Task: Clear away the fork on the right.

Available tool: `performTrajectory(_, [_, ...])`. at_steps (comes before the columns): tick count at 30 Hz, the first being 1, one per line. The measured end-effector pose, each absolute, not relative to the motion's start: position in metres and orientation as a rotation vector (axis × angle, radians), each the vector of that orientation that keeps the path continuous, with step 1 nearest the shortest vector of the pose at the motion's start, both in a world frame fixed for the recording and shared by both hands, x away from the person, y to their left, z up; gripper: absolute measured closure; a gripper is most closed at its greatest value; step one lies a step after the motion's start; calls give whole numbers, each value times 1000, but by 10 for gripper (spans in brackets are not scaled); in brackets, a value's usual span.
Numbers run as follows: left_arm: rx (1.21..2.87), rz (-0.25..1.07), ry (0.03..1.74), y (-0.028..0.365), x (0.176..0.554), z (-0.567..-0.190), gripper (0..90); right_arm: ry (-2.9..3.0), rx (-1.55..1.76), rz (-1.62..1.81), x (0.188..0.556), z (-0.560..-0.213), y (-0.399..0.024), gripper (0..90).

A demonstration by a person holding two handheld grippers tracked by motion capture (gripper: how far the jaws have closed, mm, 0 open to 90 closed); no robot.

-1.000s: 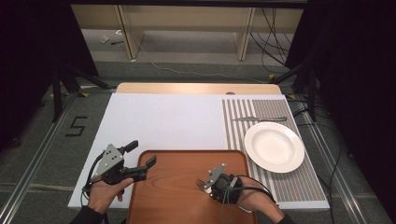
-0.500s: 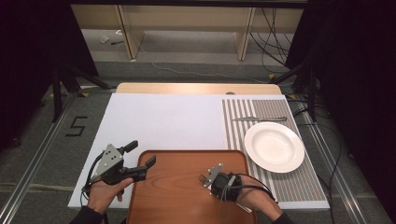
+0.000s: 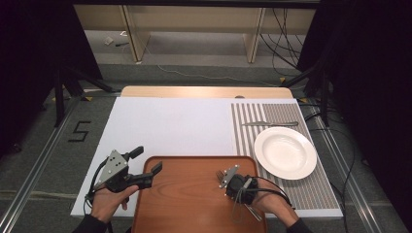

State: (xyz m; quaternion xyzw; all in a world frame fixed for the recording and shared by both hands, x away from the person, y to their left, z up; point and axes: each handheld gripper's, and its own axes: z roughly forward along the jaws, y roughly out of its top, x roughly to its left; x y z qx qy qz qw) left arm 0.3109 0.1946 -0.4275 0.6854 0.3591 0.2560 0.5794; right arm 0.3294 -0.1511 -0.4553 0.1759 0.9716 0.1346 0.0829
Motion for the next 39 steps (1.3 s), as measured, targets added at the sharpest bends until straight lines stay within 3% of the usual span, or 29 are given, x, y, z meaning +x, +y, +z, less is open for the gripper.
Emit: performTrajectory(39, [1599,599,837,196,310,-426,163,2849,697,312,340,-453,-197,900])
